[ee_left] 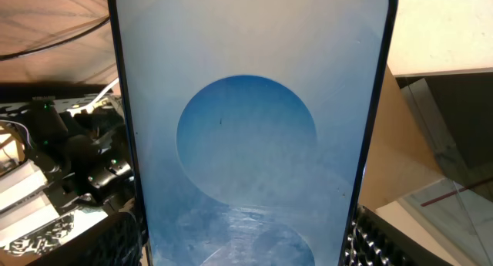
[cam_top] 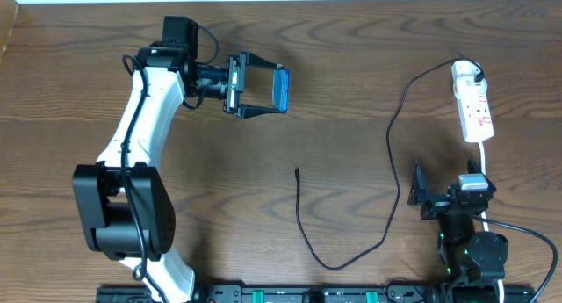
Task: Plug charger to phone and switch on socket
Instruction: 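Lift the phone with the left gripper and tilt it upright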
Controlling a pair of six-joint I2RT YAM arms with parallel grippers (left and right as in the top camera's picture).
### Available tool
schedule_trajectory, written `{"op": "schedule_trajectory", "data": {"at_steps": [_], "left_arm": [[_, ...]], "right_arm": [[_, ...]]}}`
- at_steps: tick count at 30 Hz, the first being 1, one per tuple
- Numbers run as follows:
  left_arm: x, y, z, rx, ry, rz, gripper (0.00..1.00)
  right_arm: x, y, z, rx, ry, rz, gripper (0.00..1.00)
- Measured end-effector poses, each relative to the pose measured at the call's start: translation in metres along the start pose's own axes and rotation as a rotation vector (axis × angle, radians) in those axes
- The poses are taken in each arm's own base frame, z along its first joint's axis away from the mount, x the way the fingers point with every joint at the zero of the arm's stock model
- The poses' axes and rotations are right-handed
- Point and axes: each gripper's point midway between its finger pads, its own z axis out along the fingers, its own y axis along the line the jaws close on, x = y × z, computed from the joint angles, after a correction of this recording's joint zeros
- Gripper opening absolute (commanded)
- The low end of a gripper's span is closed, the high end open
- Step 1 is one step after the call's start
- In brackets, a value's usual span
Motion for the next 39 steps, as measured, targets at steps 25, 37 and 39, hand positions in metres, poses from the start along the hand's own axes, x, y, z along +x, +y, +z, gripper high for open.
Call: {"op": "schedule_trajectory", "data": {"at_steps": [25,37,39], "left_arm": [[-0.0001,0.0001,0.0000,0.000,0.000,-0.003,0.08],[-0.0043,0.0012,0.0000,-0.007,-0.024,0.094,0.07],[-0.0097,0.0025,-0.0003,-0.018,-0.055,0.136,0.07]], "right_arm": [[0.0000,0.0000,0.0000,0.000,0.000,0.000,0.99],[0.0000,0.0000,0.0000,0.000,0.000,0.000,0.99],[0.0000,0.0000,0.0000,0.000,0.000,0.000,0.99]]}}
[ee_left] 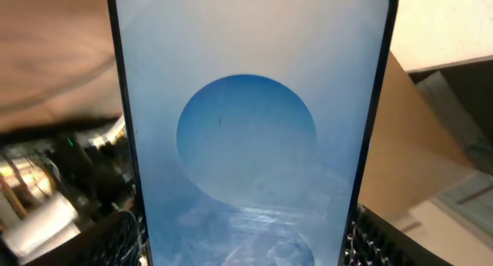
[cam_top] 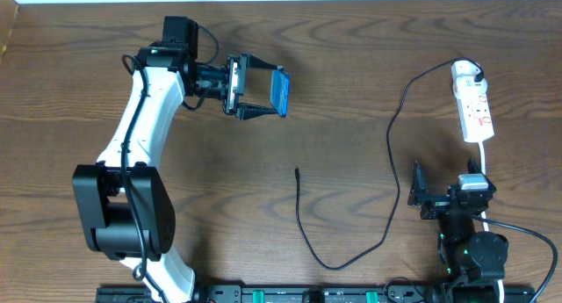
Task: Plug charger to phone and switch on socket
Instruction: 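Lift the phone with the left gripper and tilt it upright, then swing the right gripper toward the phone held by the left gripper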
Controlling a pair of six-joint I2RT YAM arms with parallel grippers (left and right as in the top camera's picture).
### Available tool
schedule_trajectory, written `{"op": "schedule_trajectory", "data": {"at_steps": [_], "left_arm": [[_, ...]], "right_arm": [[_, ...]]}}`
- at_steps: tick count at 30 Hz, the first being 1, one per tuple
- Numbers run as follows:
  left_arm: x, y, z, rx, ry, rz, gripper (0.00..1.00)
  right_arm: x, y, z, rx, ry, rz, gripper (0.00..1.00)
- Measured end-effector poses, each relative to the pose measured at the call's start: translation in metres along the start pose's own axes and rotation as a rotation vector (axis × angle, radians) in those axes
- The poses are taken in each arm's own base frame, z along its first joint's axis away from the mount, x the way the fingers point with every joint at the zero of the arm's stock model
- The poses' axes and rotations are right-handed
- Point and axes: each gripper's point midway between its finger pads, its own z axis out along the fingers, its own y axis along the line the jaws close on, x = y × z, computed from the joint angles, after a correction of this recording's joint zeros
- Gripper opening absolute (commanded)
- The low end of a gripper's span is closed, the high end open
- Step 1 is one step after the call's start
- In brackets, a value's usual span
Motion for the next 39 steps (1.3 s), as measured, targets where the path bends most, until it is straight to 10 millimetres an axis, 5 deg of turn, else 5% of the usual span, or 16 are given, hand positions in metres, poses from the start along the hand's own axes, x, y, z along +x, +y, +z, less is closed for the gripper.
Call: {"op": "schedule_trajectory", "data": {"at_steps": [13,24,33,39], "left_arm": [[-0.036,0.006,-0.004,-0.077,-0.197,0.211,0.08],[-0.042,0.001,-0.005,-0.072,-0.225,0.260,0.07],[-0.040,-0.010,0.003,-0.056,-0.224,0.340,0.07],[-0.033,-0.015,0.018,-0.058,-0.206,0.402,0.07]], "right_arm": [[0.000,0.000,0.000,0.000,0.000,0.000,0.99],[-0.004,0.000,0.000,0.000,-0.016,0.000,0.99],[-0.083,0.004,-0.014,-0.023,-0.345,-0.002,0.99],[-0.081,0.011,-0.014,-0.078,-0.300,0.089,0.99]]}}
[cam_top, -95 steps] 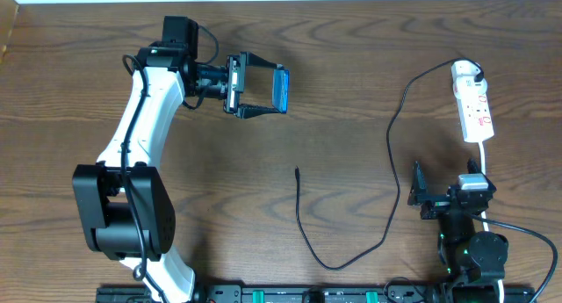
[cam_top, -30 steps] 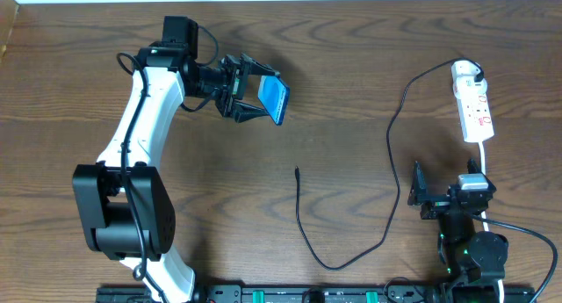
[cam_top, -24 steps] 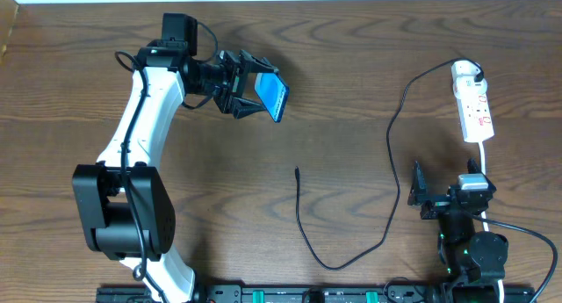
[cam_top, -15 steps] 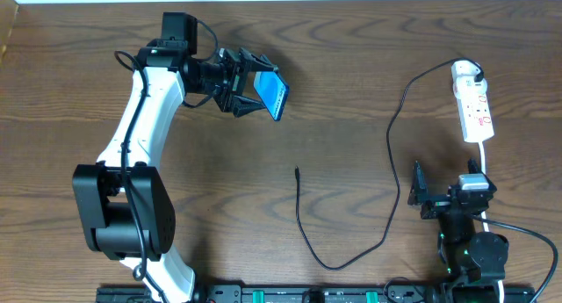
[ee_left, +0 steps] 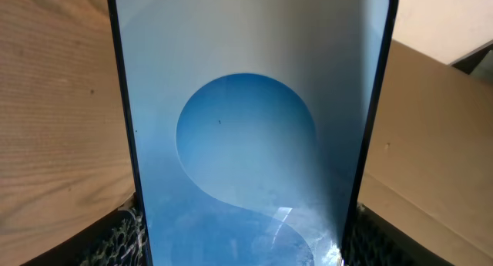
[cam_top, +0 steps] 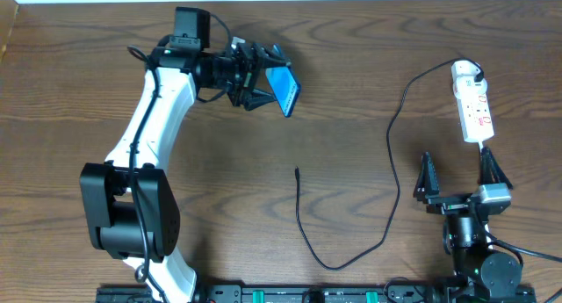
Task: Plug charger to phone and switch on socket
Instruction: 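Swing the right gripper toward the phone held by the left gripper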
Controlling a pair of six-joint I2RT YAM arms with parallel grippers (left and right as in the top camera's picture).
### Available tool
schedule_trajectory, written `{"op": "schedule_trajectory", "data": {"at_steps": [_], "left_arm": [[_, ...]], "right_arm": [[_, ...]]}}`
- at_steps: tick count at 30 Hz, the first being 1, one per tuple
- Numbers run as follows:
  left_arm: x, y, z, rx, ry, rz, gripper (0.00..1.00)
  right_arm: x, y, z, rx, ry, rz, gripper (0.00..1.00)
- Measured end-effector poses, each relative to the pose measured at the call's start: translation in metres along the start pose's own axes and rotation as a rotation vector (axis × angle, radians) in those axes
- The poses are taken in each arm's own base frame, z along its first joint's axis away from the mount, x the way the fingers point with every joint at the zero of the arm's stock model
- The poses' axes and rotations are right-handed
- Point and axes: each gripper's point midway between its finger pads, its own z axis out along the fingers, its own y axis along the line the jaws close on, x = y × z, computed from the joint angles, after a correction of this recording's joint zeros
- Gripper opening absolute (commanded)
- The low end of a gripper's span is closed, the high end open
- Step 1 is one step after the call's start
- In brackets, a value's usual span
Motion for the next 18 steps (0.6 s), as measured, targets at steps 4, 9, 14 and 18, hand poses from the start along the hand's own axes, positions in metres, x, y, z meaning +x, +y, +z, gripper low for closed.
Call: {"op": "schedule_trajectory", "data": {"at_steps": [4,9,14,18], "left_arm": [[-0.005,0.004,0.003,-0.032,-0.038,-0.028,0.07],[-0.020,0.014,0.001,-0.084,-0.132,-0.083,0.07],[-0.030,0.021,0.001,-0.126,-0.202,-0.109,0.07],[-0.030,0.024,0.005,-0.150,-0.226,-0.113,0.07]], "right_arm": [[0.000,0.007,0.003,-0.034,0.082,0.067,0.99],[-0.016,0.017,0.018,-0.076,0.170,0.112,0.99],[-0.017,0.035,0.053,-0.168,0.350,0.166,0.99],[-0.010,0.061,0.083,-0.323,0.504,0.243,0.99]]}}
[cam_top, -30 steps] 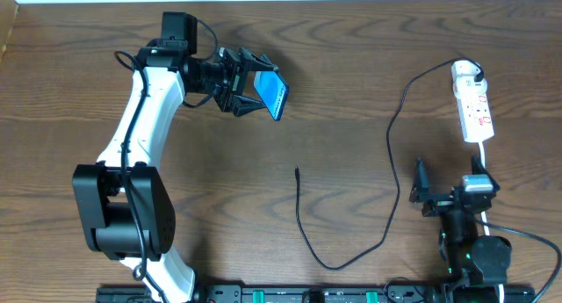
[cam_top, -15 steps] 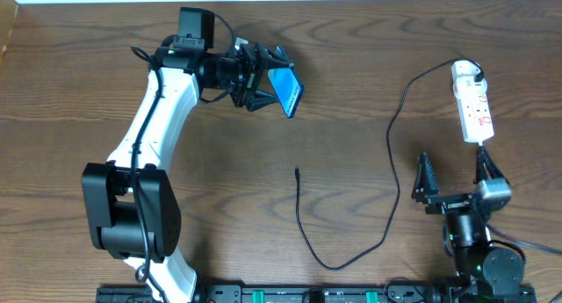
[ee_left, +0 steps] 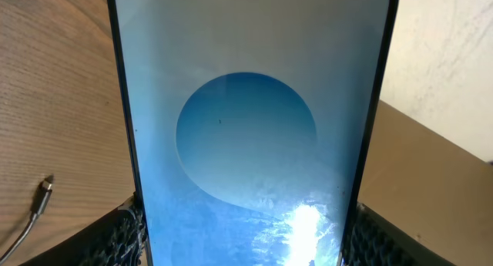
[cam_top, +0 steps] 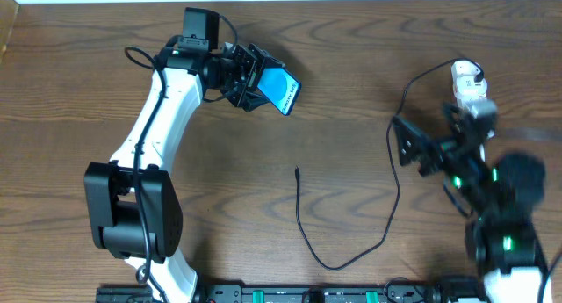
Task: Plug charger to phone and switch on socket
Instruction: 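Swing the right gripper toward the phone held by the left gripper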
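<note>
A phone [cam_top: 284, 90] with a lit blue screen is held above the table at the back, left of centre. My left gripper [cam_top: 263, 82] is shut on it; the screen [ee_left: 250, 127] fills the left wrist view between the fingers [ee_left: 122, 237]. The black charger cable [cam_top: 392, 189] runs from the white power strip [cam_top: 467, 83] down in a loop, and its free tip [cam_top: 297, 170] lies mid-table, also visible as the tip [ee_left: 47, 184]. My right gripper [cam_top: 430, 138], blurred, hangs with its fingers spread beside the cable and strip.
The right arm's body [cam_top: 500, 206] covers the lower part of the power strip. The left arm [cam_top: 149, 127] stretches across the left half of the table. A rail of hardware [cam_top: 307, 294] runs along the front edge.
My right arm has come up from the front right corner and now hangs near the power strip and the cable's upper bend. The left gripper and phone have shifted slightly.
At first my left gripper held the phone on edge at the back while the right arm sat folded at the front right. Later the left wrist had turned and tilted the phone, and the right gripper stood wide open. Now the right arm is by the strip.
</note>
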Controlling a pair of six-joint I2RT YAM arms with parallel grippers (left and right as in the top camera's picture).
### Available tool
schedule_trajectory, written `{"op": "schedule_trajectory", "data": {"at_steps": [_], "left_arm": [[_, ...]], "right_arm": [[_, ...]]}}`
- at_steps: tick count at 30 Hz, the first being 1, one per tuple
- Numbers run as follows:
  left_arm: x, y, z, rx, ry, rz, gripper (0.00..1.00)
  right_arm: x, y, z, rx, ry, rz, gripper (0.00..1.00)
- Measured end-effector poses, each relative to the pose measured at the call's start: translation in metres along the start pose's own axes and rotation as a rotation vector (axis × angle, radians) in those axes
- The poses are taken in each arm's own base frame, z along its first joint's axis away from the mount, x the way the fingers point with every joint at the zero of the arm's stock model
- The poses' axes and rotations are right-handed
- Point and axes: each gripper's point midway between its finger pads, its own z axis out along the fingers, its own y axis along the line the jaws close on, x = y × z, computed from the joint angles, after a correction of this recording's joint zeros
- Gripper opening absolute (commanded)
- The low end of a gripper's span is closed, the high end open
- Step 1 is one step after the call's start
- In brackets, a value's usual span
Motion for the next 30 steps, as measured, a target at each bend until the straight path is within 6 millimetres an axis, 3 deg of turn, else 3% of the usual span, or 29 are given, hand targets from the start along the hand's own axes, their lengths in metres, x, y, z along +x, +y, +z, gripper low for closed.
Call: {"op": "schedule_trajectory", "data": {"at_steps": [5,10,14,19,27,30], "left_arm": [[0.004,0.001,0.007,-0.027,-0.022,-0.012,0.07],[0.005,0.004,0.014,-0.061,-0.065,-0.027,0.07],[0.007,0.005,0.018,-0.078,-0.086,-0.045,0.07],[0.007,0.007,0.021,-0.093,-0.109,-0.072,0.07],[0.017,0.009,0.031,-0.125,-0.129,-0.083,0.07],[0.027,0.009,0.038,-0.144,-0.134,-0.065,0.07]], "right_arm": [[-0.012,0.029,0.046,-0.302,0.102,0.035,0.99],[-0.010,0.030,0.080,-0.454,0.125,0.187,0.99],[0.009,0.026,0.100,-0.499,0.205,0.382,0.99],[0.050,0.043,0.118,-0.550,0.357,0.529,0.99],[0.096,0.085,0.130,-0.623,0.496,0.535,0.99],[0.100,0.091,0.132,-0.622,0.500,0.519,0.97]]}}
